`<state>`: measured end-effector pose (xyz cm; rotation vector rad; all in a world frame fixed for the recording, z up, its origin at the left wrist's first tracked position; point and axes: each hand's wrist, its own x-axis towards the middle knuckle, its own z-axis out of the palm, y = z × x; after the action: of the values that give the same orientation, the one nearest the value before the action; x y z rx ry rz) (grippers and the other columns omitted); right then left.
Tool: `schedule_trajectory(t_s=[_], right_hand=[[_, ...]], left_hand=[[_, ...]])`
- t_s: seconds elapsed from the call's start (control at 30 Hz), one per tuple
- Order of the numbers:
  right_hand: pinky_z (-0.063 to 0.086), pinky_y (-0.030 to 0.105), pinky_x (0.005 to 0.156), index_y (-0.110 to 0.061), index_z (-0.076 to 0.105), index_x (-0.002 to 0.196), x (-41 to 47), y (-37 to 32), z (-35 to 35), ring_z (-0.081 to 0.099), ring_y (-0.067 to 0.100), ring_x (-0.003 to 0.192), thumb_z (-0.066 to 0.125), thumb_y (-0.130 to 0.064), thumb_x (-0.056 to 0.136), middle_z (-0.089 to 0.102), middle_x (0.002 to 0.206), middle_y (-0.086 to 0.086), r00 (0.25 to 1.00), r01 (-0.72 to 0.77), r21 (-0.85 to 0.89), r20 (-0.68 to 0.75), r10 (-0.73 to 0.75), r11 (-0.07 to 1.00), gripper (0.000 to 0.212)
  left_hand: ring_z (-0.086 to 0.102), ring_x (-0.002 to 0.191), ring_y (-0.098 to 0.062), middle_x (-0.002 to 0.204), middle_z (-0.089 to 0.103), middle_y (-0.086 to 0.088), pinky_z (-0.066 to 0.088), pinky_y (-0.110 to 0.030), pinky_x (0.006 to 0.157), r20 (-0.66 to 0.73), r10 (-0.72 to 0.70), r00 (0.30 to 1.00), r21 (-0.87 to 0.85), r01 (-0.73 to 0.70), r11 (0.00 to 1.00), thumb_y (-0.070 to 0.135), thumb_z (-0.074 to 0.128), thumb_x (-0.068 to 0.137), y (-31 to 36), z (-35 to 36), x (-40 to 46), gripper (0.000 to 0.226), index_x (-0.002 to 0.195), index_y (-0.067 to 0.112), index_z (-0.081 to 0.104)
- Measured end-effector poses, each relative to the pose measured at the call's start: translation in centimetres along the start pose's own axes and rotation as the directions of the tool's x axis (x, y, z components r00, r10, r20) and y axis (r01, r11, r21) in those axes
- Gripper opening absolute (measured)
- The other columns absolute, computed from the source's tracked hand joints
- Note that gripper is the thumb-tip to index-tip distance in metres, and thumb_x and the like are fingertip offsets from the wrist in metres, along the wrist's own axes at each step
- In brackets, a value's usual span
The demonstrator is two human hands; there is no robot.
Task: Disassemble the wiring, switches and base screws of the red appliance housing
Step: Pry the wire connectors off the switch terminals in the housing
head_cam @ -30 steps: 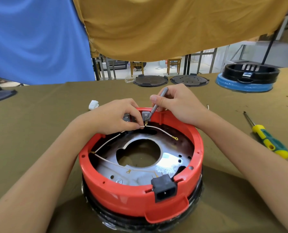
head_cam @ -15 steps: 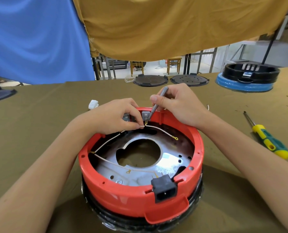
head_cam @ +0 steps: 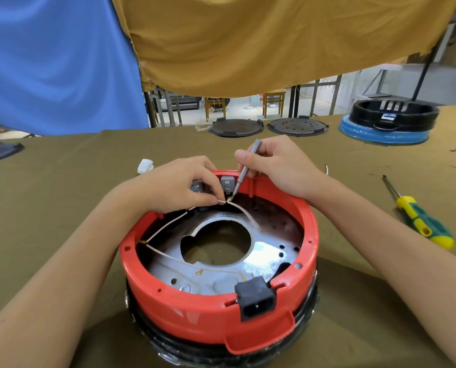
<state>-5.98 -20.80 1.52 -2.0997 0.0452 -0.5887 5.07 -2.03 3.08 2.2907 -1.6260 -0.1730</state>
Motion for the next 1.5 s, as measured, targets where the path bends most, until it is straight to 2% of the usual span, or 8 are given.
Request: schedule_trajectory(t_s=[0.2,0.33,0.43,0.7,0.9,1.03,1.27,1.5], right_hand=[[0.055,0.034,0.075,-0.002,0.069,0.081,-0.2,-0.1,-0.2,0.062,0.009,0.063,0.063,-0.03,0.098,0.068,0.07,0.005,0.999,0.028,0.05,-0.046,-0.026,0.998,0.034],[0.054,0.02,0.066,-0.008,0.066,0.078,-0.3,-0.2,-0.1,0.061,0.003,0.062,0.06,-0.027,0.1,0.066,0.07,0.0,0.998,0.049,0.104,-0.054,-0.044,0.993,0.029],[0.056,0.026,0.07,-0.007,0.067,0.08,-0.3,-0.2,-0.3,0.062,0.007,0.066,0.058,-0.027,0.1,0.068,0.073,0.001,0.998,0.046,0.112,-0.05,-0.04,0.993,0.03],[0.06,0.035,0.067,0.004,0.065,0.079,-0.3,-0.7,-0.5,0.06,0.013,0.059,0.06,-0.024,0.1,0.065,0.066,0.006,0.988,0.106,0.201,-0.132,-0.08,0.974,0.035],[0.055,0.058,0.075,0.0,0.066,0.079,-0.9,-1.1,0.2,0.067,0.038,0.073,0.066,-0.026,0.096,0.07,0.075,0.012,0.985,0.162,0.086,-0.079,-0.155,0.983,0.032],[0.051,0.054,0.072,-0.004,0.066,0.077,-1.1,-1.2,0.2,0.063,0.041,0.073,0.068,-0.029,0.094,0.068,0.073,0.018,0.975,0.215,-0.015,-0.054,-0.216,0.976,0.031],[0.051,0.043,0.069,-0.01,0.073,0.078,-1.2,-1.3,0.0,0.065,0.025,0.069,0.073,-0.028,0.091,0.072,0.072,0.004,0.966,0.257,-0.143,0.012,-0.258,0.956,0.022],[0.05,0.044,0.071,-0.009,0.072,0.077,-0.9,-1.1,0.0,0.062,0.032,0.071,0.073,-0.029,0.091,0.07,0.072,0.013,0.973,0.229,-0.116,0.021,-0.228,0.967,0.024]], left_hand=[[0.053,0.105,0.005,0.114,0.054,0.018,0.038,-0.026,0.101,-0.022,0.01,1.0,-0.019,-0.011,1.0,0.026,0.075,0.085,0.0,-0.2,-0.3,0.02,0.094,0.044,0.071],[0.06,0.092,0.005,0.109,0.057,0.02,0.046,-0.031,0.087,-0.048,-0.022,0.999,-0.054,0.019,0.998,0.026,0.075,0.083,-0.1,-0.7,-0.5,0.032,0.103,0.041,0.054],[0.066,0.097,-0.008,0.115,0.058,0.019,0.051,-0.043,0.091,0.012,-0.124,0.992,-0.087,0.125,0.988,0.026,0.067,0.089,-0.7,-1.4,-1.1,0.033,0.108,0.042,0.045],[0.062,0.111,-0.008,0.112,0.065,0.01,0.044,-0.033,0.105,0.002,0.0,1.0,-0.242,0.001,0.97,0.012,0.066,0.093,-0.4,-0.7,-0.9,0.027,0.11,0.029,0.055],[0.069,0.097,-0.013,0.106,0.067,0.013,0.052,-0.041,0.094,-0.061,0.062,0.996,-0.168,-0.072,0.983,0.016,0.071,0.089,0.0,-0.8,-0.6,0.016,0.099,0.025,0.062],[0.06,0.104,0.0,0.11,0.065,0.015,0.044,-0.023,0.095,-0.099,0.113,0.989,-0.026,-0.116,0.993,0.029,0.076,0.084,0.3,-0.7,-0.6,0.006,0.089,0.032,0.073],[0.057,0.102,0.005,0.114,0.06,0.021,0.041,-0.019,0.096,-0.041,0.088,0.995,0.029,-0.087,0.996,0.035,0.077,0.082,0.2,0.0,-0.3,0.005,0.087,0.035,0.077],[0.058,0.104,0.001,0.114,0.059,0.019,0.043,-0.028,0.098,-0.016,0.092,0.996,-0.003,-0.092,0.996,0.035,0.075,0.083,0.0,0.2,-0.1,0.004,0.086,0.037,0.076]])
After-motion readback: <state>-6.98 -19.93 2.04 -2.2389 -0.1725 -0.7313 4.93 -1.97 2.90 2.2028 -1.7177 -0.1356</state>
